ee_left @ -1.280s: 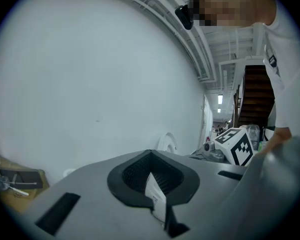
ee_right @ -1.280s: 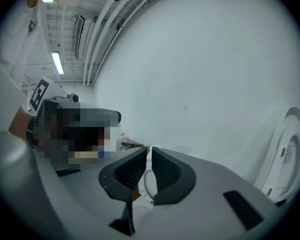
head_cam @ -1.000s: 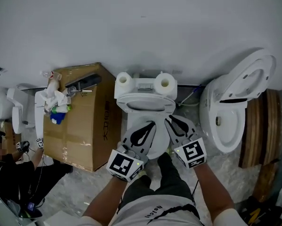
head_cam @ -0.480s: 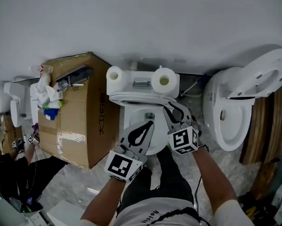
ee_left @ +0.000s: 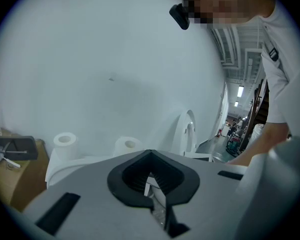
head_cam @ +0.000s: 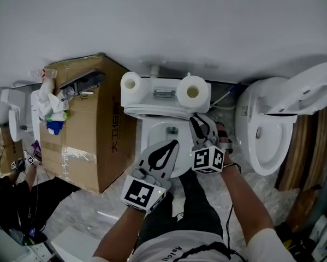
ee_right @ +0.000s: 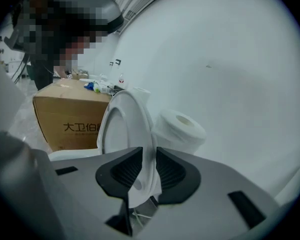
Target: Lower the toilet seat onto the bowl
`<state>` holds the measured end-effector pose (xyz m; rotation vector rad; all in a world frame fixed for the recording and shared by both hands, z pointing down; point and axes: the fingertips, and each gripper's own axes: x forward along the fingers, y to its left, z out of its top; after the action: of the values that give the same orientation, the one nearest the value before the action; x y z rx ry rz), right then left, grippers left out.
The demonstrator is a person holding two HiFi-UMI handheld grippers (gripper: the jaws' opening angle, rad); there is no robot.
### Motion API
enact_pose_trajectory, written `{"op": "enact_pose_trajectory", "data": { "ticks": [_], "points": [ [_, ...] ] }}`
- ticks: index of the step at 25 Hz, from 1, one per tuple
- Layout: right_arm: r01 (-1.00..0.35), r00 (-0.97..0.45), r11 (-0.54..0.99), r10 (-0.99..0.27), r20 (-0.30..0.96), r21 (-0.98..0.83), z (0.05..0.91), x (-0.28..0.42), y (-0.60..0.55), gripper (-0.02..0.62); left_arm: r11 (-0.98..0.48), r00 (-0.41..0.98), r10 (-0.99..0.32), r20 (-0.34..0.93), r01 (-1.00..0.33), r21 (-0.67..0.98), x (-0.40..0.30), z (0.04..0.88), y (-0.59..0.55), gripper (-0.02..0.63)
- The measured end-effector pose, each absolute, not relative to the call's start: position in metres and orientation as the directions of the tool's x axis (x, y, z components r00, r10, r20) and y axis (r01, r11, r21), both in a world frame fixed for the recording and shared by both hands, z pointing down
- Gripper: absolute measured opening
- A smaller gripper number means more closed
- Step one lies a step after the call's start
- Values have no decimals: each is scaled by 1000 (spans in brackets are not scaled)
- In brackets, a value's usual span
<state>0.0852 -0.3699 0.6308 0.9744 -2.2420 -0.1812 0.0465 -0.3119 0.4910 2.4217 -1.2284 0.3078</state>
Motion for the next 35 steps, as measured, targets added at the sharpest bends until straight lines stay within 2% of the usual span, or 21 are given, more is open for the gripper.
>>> {"op": "enact_pose_trajectory", "data": {
  "ticks": [7, 16, 27, 35],
  "points": [
    [-591, -447, 671, -735, 510, 448, 631, 85, -367, 74, -530, 588, -719, 370, -809, 255, 42, 493, -305, 9],
    [-568, -476, 713, -693, 542, 412, 629, 83, -346, 69, -534, 591, -730, 341, -806, 255, 31, 485, -289, 9],
    [-501, -520, 800, -584, 623, 331, 634, 77, -302, 60, -540, 597, -734, 323, -802, 255, 16, 476, -266, 9],
    [-391, -526, 860, -501, 687, 327, 643, 73, -257, 54, -547, 601, -737, 311, -799, 249, 3, 472, -245, 9]
  ]
}}
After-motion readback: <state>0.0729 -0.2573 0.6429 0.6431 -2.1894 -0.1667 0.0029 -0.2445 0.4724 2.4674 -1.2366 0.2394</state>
